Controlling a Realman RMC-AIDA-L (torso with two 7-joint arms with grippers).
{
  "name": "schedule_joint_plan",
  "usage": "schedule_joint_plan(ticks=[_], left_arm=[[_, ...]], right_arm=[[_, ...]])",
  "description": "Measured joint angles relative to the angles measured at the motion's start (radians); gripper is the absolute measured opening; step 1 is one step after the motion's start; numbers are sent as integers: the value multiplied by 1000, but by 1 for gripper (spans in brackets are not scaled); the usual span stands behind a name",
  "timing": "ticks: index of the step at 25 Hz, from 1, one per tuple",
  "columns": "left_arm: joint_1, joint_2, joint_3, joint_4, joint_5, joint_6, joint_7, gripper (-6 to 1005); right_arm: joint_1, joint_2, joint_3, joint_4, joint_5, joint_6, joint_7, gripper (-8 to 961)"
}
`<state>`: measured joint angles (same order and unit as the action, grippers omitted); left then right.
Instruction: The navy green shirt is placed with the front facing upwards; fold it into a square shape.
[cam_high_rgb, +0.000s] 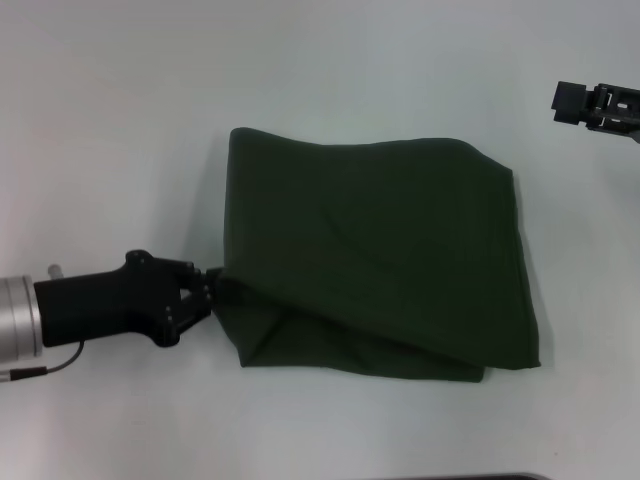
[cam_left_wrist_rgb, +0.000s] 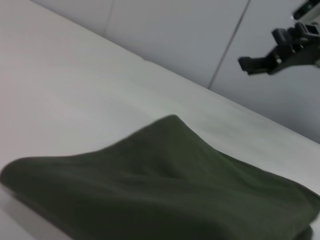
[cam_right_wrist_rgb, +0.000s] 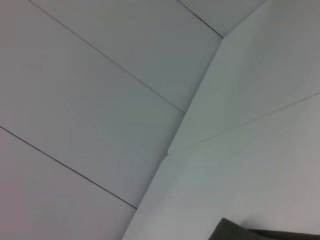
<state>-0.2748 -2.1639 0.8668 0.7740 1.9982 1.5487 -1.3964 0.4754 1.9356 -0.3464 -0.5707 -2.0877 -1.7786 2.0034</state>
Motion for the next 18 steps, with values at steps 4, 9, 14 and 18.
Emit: schedule_joint_plan(ticks=[4,9,14,18], left_arm=[[-2,0,0,-1,19,20,-1,86],[0,0,0,-2,23,33,-2,87],[-3,-1,2,-3,38,55,-3,88],[-5,-1,3,-5,46,57,-10,88]], right_arm=[[-1,0,-1,0,0,1,0,749],[-3,0,-1,0,0,1,0,749],[-4,0,-2,0,0,1,0,749],[-6,0,-3,0,0,1,-1,749]])
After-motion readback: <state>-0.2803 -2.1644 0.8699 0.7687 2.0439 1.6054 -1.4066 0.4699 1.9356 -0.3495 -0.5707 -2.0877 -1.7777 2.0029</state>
